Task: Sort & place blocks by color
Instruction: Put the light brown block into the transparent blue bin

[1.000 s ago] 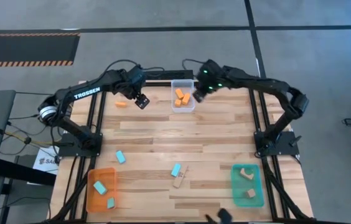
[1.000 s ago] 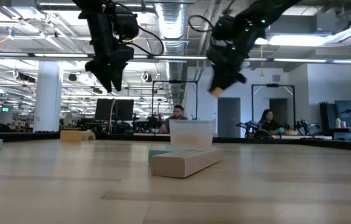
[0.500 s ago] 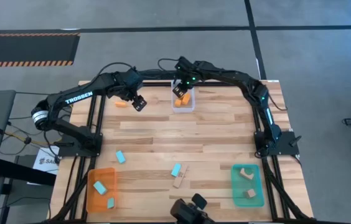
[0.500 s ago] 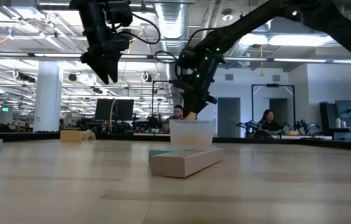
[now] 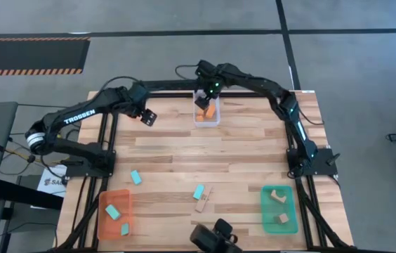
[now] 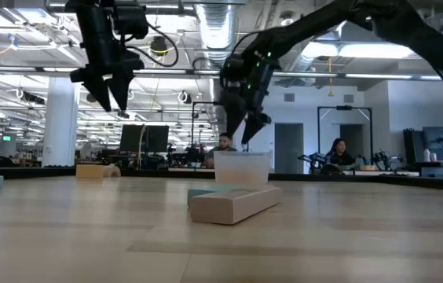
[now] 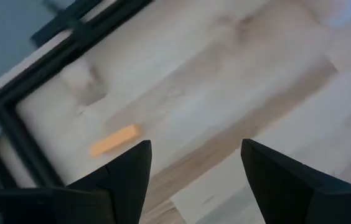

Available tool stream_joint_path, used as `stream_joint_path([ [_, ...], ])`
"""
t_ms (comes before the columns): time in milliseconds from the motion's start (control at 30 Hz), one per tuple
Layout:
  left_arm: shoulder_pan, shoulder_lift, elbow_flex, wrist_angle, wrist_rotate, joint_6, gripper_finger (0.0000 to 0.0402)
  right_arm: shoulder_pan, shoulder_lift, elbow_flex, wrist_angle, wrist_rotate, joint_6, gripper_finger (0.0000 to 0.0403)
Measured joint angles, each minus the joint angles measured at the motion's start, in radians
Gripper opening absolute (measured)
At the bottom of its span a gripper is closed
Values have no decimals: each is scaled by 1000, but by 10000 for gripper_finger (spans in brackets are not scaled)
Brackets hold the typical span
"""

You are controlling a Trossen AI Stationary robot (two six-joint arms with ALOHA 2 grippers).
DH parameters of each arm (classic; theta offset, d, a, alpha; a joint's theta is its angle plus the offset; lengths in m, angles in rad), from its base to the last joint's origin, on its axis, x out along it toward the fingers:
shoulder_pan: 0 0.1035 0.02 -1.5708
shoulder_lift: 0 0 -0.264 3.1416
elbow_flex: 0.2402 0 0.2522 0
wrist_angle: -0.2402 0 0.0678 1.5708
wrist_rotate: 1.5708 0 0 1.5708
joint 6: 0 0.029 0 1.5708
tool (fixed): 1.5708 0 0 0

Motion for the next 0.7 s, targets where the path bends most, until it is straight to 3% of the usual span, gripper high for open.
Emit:
stream_joint_path([
  [167, 102, 42, -7, 29, -8, -93, 238, 3, -94, 11, -72, 2, 4, 363],
  [433, 406, 306, 16, 164, 81, -27, 238, 54, -256, 11, -203, 2, -10, 351],
  [700, 477, 535, 117, 191, 68, 33, 238, 93, -319, 11, -201, 3, -13, 345],
])
